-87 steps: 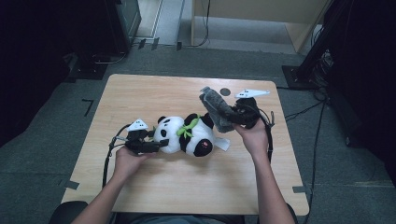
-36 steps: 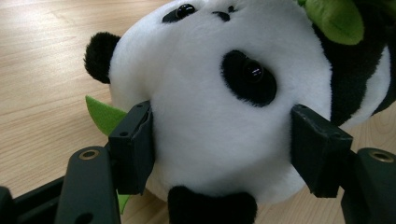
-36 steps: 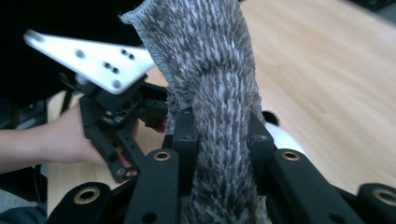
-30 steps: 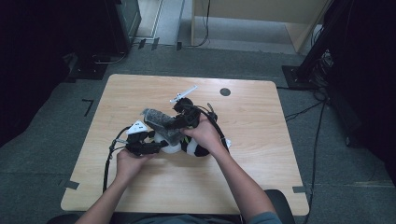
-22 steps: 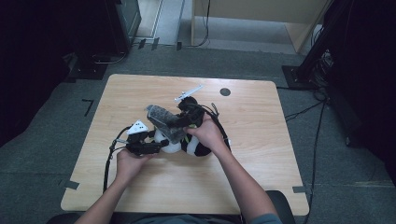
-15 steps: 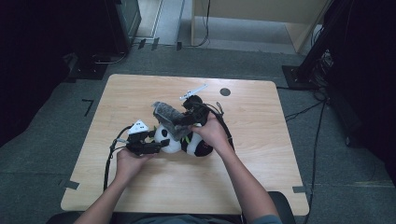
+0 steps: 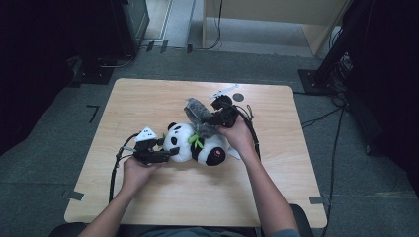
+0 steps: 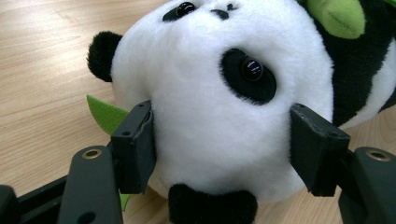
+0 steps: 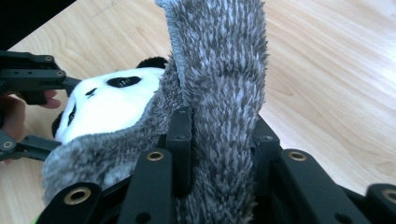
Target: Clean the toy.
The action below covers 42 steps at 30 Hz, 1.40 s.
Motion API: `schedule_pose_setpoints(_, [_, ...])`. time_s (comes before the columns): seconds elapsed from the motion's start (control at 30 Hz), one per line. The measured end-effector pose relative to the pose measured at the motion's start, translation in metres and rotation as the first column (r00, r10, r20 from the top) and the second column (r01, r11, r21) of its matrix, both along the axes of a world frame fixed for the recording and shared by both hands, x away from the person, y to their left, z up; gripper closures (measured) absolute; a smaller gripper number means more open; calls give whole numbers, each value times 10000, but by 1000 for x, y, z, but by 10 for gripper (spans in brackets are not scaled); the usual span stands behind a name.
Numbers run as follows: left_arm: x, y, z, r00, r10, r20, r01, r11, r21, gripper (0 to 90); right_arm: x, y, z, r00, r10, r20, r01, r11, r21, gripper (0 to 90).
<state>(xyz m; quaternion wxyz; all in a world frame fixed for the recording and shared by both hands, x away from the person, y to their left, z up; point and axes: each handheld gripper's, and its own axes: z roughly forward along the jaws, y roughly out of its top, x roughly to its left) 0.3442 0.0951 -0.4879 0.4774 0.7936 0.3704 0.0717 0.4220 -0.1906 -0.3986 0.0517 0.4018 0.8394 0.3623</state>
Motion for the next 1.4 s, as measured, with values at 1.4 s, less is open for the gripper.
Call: schedule_pose_setpoints(1.4, [1, 1, -2, 10000, -39, -54, 39, 10000, -1, 315, -22, 59, -12, 9803, 1912, -502, -1843, 9758, 1176, 716])
